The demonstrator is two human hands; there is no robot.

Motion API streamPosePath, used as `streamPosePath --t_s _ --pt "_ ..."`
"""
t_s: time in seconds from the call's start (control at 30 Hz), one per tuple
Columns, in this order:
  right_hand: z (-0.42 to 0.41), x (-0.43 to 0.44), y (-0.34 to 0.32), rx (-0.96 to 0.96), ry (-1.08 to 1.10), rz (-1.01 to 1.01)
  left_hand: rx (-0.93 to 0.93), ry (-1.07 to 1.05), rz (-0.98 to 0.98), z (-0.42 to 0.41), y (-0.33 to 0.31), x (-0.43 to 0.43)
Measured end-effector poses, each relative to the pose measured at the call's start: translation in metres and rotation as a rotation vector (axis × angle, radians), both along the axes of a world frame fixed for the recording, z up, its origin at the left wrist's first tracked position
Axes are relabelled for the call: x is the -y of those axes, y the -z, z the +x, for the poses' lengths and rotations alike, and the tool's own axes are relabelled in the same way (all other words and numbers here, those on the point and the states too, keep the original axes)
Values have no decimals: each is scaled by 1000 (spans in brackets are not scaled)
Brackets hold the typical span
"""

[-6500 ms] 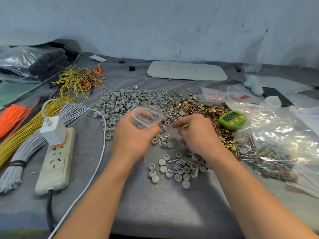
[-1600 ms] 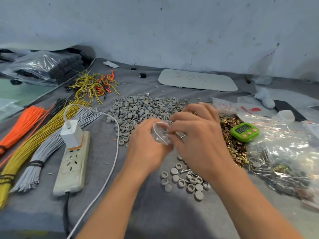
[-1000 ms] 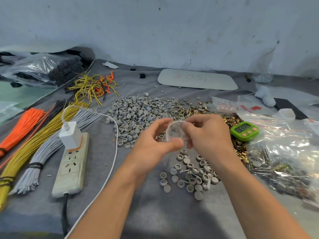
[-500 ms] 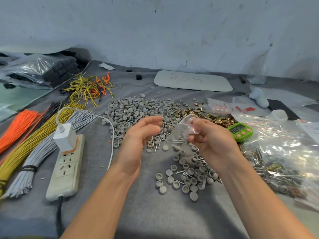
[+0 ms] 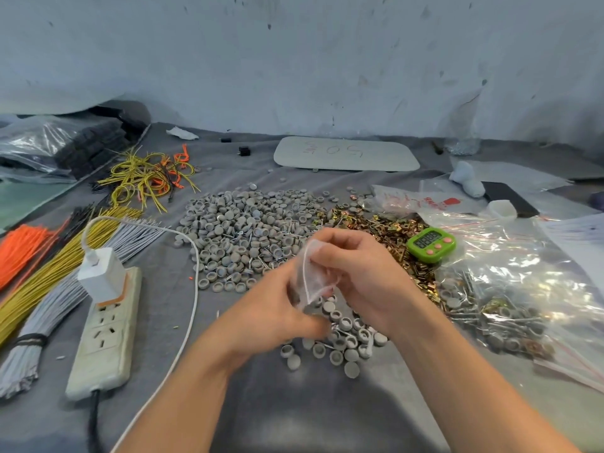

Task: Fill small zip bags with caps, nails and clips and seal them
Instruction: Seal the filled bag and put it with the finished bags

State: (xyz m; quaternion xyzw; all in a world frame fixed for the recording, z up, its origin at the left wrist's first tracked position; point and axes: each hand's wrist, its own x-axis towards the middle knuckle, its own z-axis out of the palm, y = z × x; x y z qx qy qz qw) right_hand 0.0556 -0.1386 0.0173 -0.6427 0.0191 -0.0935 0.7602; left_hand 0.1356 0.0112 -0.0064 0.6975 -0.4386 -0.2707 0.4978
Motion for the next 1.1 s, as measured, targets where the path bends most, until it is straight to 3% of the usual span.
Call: streamPosePath --t_s 0.07,0.2,0.27,0.33,0.43,0.5,0.57,0.63,0.8,0.97,1.03,1.1 --pt "0 -2 -3 23 103 -178 -12 -59 -53 0 -1 3" --pt "-6 2 1 86 282 -253 62 -394 -37 2 4 1" --pt "-6 4 4 31 395 -283 250 -587 -58 4 5 0" --pt "-1 5 10 -122 528 -390 554 -707 -18 6 3 0" --pt "6 5 19 -423 570 -729 806 -619 284 5 11 4" --pt "7 2 25 -549 550 -885 702 -512 406 2 15 7" --pt "8 -1 25 -591 535 -961 578 -421 395 0 16 6" --pt "10 -1 25 -560 499 -913 558 -374 396 -2 12 6" --pt "5 1 22 -387 246 -474 548 -393 336 -7 7 11" --pt "-3 9 26 -312 38 -574 559 -425 308 -10 11 13" --pt "-5 10 28 -269 60 -675 560 -444 287 -10 12 15" --pt "-7 15 26 -213 214 -619 550 -480 257 -9 15 18"
